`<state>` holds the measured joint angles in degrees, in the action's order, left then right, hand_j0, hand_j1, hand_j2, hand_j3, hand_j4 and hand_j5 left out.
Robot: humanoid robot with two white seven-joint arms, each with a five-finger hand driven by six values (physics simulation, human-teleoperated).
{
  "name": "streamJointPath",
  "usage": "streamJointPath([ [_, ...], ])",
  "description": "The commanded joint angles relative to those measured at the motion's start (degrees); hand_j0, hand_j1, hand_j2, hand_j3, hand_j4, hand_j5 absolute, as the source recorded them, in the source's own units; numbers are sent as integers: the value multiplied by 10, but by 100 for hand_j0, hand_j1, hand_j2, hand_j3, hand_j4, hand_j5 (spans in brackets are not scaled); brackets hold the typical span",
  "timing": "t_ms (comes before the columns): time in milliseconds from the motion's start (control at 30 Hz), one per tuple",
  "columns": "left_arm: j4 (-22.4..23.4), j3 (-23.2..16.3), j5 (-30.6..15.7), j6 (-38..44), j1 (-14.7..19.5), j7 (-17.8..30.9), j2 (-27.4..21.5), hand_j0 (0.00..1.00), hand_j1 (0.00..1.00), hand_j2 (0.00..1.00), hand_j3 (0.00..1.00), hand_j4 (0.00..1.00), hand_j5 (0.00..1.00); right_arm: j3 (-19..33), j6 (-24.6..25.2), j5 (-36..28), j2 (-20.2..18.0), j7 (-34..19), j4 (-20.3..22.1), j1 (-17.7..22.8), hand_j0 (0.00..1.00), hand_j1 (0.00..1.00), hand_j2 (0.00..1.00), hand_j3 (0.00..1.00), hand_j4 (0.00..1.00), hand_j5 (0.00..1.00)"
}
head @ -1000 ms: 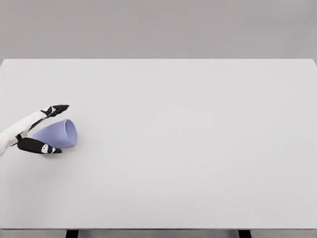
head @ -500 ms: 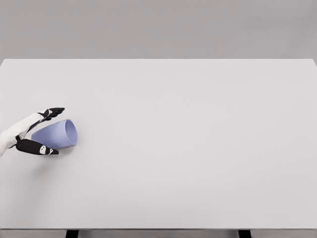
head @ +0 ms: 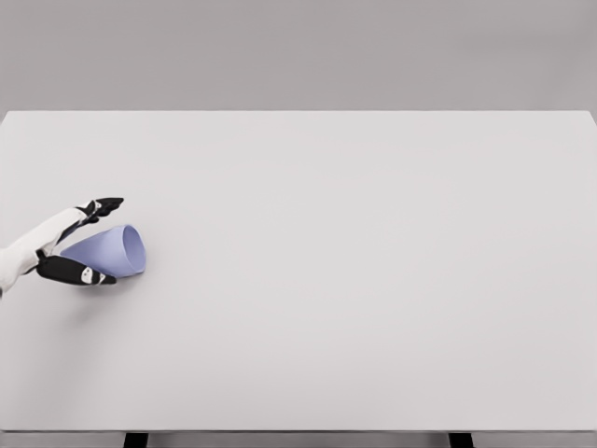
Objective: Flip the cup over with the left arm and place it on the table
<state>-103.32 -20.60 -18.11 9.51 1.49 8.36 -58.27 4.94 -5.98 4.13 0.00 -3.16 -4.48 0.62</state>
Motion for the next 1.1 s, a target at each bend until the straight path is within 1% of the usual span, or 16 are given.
streamJointPath([
  [0,0,0,1,4,0,0,10,100,100,100,100,100,100,0,0,0,0,0,0,0,100,100,100,100,100,100],
  [300,1,-9,1,4,11,0,31,100,100,100,100,100,100,0,0,0,0,0,0,0,100,100,100,100,100,100],
  [367,1,-12,2,5,11,0,31,100,100,100,100,100,100,1,0,0,0,0,0,0,100,100,100,100,100,100],
  [433,1,-12,2,24,11,0,31,100,100,100,100,100,100,0,0,0,0,0,0,0,100,100,100,100,100,100],
  [600,1,-12,2,26,11,0,31,100,100,100,100,100,100,0,0,0,0,0,0,0,100,100,100,100,100,100],
  [700,1,-12,13,45,11,0,31,100,100,100,100,100,100,0,0,0,0,0,0,0,100,100,100,100,100,100],
  [933,1,-12,15,46,11,-1,31,100,100,100,100,100,100,0,0,0,0,0,0,-1,100,100,100,100,100,100],
  [967,1,-12,15,46,11,-1,31,97,97,97,97,97,97,0,0,0,0,0,0,0,100,100,100,100,100,100],
  [1067,1,-12,14,52,11,-1,30,97,97,97,97,97,97,0,0,0,0,0,0,0,100,100,100,100,100,100],
])
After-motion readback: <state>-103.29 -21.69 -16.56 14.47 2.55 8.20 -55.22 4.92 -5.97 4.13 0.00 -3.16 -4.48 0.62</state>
